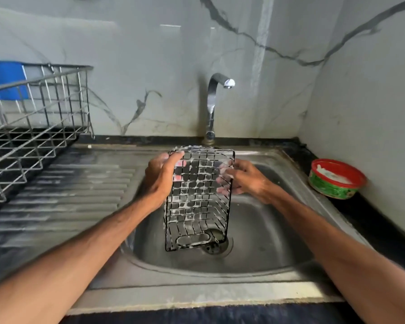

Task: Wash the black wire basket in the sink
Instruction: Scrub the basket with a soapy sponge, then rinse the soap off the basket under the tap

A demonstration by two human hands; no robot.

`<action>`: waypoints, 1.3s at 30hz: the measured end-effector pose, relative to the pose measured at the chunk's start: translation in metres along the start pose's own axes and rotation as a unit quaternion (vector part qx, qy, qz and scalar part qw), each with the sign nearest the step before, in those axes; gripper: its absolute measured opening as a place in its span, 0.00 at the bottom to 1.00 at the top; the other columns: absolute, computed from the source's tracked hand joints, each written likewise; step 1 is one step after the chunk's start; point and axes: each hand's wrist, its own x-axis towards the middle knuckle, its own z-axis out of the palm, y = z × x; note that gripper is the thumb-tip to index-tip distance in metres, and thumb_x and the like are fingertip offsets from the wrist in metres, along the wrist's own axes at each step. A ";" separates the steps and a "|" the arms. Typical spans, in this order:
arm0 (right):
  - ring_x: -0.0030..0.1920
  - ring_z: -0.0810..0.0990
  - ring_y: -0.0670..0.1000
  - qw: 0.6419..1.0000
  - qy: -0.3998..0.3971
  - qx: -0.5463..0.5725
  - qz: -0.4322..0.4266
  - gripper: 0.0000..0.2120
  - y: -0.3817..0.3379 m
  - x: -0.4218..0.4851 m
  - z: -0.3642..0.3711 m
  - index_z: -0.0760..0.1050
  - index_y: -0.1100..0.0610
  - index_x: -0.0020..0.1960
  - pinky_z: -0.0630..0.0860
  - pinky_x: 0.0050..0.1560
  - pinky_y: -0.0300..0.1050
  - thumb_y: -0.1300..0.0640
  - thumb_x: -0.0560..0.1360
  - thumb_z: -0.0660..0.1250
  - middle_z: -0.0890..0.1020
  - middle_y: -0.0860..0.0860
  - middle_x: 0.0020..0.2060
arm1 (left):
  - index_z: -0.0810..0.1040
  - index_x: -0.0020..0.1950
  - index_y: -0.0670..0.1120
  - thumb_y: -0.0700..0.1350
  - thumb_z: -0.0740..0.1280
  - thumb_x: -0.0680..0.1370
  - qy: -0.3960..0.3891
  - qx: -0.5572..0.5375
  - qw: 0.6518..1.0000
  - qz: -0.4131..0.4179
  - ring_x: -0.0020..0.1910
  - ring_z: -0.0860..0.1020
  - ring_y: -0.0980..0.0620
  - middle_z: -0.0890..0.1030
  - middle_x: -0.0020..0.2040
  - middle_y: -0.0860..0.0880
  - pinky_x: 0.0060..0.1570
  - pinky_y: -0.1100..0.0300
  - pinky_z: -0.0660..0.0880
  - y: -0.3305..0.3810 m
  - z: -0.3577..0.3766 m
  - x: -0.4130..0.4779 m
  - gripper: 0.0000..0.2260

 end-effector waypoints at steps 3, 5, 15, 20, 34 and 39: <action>0.49 0.86 0.64 0.999 -0.028 0.022 0.032 0.11 0.002 0.001 -0.004 0.77 0.62 0.62 0.84 0.49 0.56 0.60 0.81 0.67 0.85 0.64 0.53 | 0.77 0.45 0.41 0.65 0.68 0.76 -0.009 0.030 0.999 0.031 0.29 0.71 0.37 0.79 0.39 0.31 0.48 0.34 0.82 0.004 0.004 -0.003 0.25; 0.48 0.87 0.63 0.998 -0.037 0.034 0.041 0.08 0.006 0.000 -0.005 0.77 0.62 0.59 0.85 0.47 0.54 0.61 0.81 0.66 0.85 0.64 0.52 | 0.74 0.48 0.35 0.64 0.68 0.77 -0.004 0.040 0.999 0.037 0.37 0.77 0.34 0.76 0.45 0.30 0.50 0.35 0.82 0.000 0.004 0.000 0.29; 0.38 0.84 0.53 0.989 0.133 -0.046 -0.055 0.08 0.004 -0.005 -0.005 0.78 0.57 0.52 0.82 0.31 0.41 0.54 0.83 0.63 0.83 0.59 0.43 | 0.80 0.55 0.51 0.75 0.51 0.76 -0.049 0.350 0.928 0.122 0.45 0.84 0.51 0.83 0.42 0.56 0.45 0.58 0.72 0.021 0.002 0.000 0.32; 0.37 0.85 0.57 0.973 0.205 -0.088 -0.064 0.15 0.006 -0.005 -0.016 0.78 0.57 0.44 0.84 0.36 0.49 0.48 0.82 0.62 0.84 0.58 0.39 | 0.82 0.59 0.46 0.69 0.51 0.82 0.008 0.349 0.877 0.331 0.28 0.76 0.63 0.86 0.40 0.53 0.28 0.71 0.66 0.044 0.003 0.027 0.32; 0.30 0.80 0.52 0.953 0.287 -0.096 -0.026 0.19 0.012 0.002 -0.022 0.78 0.60 0.42 0.78 0.27 0.44 0.47 0.82 0.62 0.82 0.55 0.34 | 0.75 0.73 0.41 0.45 0.64 0.85 -0.219 0.656 0.598 0.406 0.75 0.72 0.42 0.75 0.74 0.41 0.77 0.47 0.67 0.093 0.094 0.141 0.18; 0.26 0.75 0.48 0.950 0.291 -0.112 -0.031 0.17 0.012 0.002 -0.022 0.76 0.57 0.40 0.68 0.22 0.36 0.49 0.83 0.61 0.79 0.52 0.32 | 0.72 0.75 0.41 0.37 0.66 0.83 -0.178 0.690 0.557 0.427 0.80 0.65 0.44 0.68 0.79 0.41 0.80 0.49 0.61 0.071 0.082 0.140 0.20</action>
